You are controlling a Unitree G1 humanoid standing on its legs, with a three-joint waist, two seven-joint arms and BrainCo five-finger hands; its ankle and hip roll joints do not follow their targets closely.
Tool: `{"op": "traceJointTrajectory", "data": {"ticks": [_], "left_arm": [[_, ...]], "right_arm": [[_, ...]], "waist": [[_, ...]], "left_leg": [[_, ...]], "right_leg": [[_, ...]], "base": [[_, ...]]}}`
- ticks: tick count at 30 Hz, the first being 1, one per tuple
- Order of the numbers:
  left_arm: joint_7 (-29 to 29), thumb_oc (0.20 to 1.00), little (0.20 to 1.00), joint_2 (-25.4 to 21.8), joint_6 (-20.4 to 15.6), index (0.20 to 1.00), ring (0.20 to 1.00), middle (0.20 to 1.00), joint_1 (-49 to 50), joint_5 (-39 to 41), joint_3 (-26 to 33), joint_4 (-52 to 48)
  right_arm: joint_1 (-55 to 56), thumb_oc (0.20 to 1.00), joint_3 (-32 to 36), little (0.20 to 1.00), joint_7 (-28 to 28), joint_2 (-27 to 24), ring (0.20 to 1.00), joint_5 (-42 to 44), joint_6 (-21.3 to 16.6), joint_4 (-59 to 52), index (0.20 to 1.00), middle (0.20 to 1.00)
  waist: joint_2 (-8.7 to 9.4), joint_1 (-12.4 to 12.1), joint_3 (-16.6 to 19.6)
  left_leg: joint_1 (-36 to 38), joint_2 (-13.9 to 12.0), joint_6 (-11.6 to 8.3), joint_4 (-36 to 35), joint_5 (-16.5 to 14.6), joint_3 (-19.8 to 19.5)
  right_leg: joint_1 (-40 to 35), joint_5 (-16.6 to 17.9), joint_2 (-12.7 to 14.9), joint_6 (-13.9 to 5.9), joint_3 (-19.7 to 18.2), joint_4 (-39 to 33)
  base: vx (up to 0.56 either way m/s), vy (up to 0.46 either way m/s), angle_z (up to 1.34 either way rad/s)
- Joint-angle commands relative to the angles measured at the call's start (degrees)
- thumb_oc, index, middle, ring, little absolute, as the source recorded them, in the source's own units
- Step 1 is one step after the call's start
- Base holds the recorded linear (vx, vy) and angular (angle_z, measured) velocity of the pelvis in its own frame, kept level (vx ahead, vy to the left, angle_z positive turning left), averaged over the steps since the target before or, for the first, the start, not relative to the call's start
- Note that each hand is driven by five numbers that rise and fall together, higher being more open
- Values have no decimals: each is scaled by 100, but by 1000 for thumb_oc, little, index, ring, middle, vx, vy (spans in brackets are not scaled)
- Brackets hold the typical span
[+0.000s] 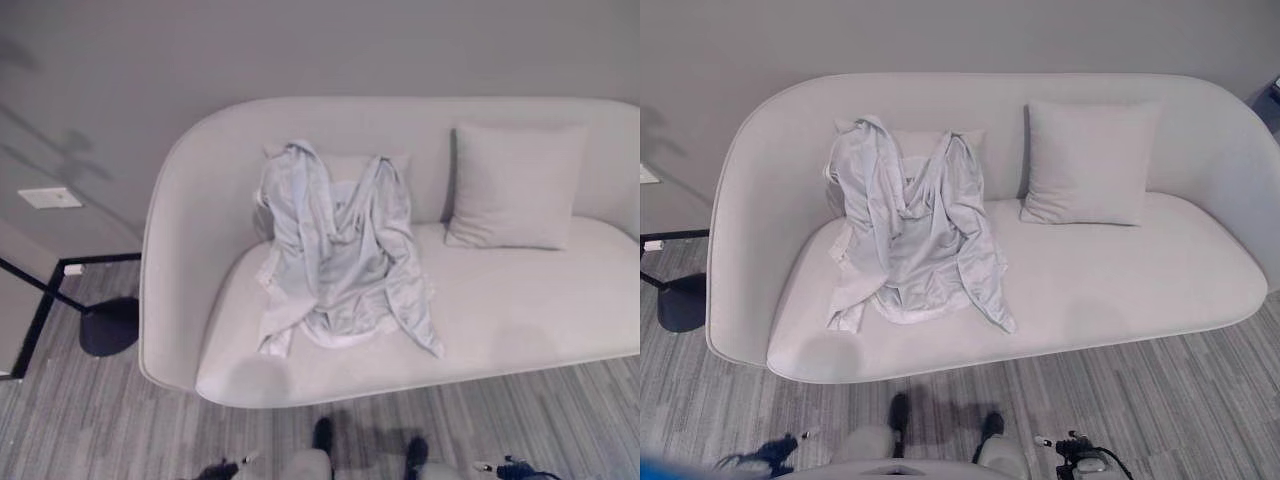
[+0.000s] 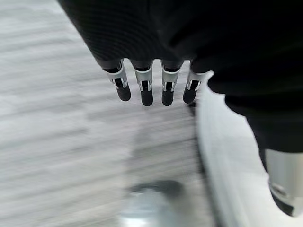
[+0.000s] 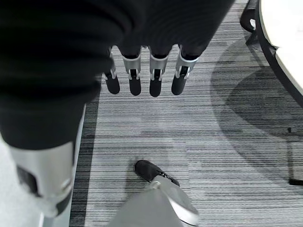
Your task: Hang the clothes on the sofa on the clothes rack.
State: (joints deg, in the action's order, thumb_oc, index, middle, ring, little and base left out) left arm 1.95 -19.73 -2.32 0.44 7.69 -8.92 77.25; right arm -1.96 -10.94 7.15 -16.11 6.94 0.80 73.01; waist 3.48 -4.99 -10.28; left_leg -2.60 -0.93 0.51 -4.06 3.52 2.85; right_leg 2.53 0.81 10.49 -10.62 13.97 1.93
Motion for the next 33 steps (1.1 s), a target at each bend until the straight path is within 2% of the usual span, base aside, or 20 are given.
{"op": "traceJointTrajectory", "data": {"ticks": [1,7,15,21,27,30,33], "left_arm": [[-30,1000,1000,53,-110,1000,1000,1000,-456,-106,6,-26],[-25,1000,1000,296,-117,1000,1000,1000,-474,-172,-180,-177],[2,1000,1000,356,-83,1000,1000,1000,-527,-236,-300,-245],[21,1000,1000,381,-97,1000,1000,1000,-486,-165,-226,-226],[54,1000,1000,131,-136,1000,1000,1000,-428,-30,40,-273],[42,1000,1000,-15,-164,1000,1000,1000,-437,39,114,-371],[52,1000,1000,-36,-171,1000,1000,1000,-470,29,36,-414]], "right_arm": [[-274,1000,-230,1000,99,-330,1000,94,-20,86,1000,1000],[-270,1000,-413,1000,49,-225,1000,1,-14,-108,1000,1000],[-284,1000,-458,1000,31,-228,1000,-66,-5,-171,1000,1000],[-224,1000,-290,1000,105,-399,1000,-128,-16,-132,1000,1000],[-405,1000,-171,1000,197,-741,1000,-245,-87,-471,1000,1000],[-661,1000,-196,1000,234,-991,1000,-372,-124,-794,1000,1000],[-926,1000,-267,1000,270,-1209,1000,-478,-152,-1058,1000,1000]], "waist": [[38,16,-29],[19,63,82],[-15,136,106],[-42,123,162],[79,-7,156],[134,-110,88],[44,-111,-96]], "left_leg": [[-21,-51,-394,51,-184,-261],[214,-142,-454,-63,-197,-248],[262,-249,-531,-94,-165,-301],[226,-226,-544,15,-211,-210],[168,-117,-429,67,-325,-203],[92,-18,-326,147,-381,-250],[113,91,-182,255,-438,-377]], "right_leg": [[-105,304,-235,0,-128,-503],[-351,286,-255,13,-13,-693],[-474,174,-295,53,111,-693],[-605,187,-150,-17,402,-693],[-494,325,23,-133,330,-669],[-240,303,199,-170,194,-173],[100,403,443,-143,-65,705]], "base": [[34,-8,26],[95,-69,6],[44,-62,9],[46,32,16],[6,117,12],[-45,138,6],[-54,146,7]]}}
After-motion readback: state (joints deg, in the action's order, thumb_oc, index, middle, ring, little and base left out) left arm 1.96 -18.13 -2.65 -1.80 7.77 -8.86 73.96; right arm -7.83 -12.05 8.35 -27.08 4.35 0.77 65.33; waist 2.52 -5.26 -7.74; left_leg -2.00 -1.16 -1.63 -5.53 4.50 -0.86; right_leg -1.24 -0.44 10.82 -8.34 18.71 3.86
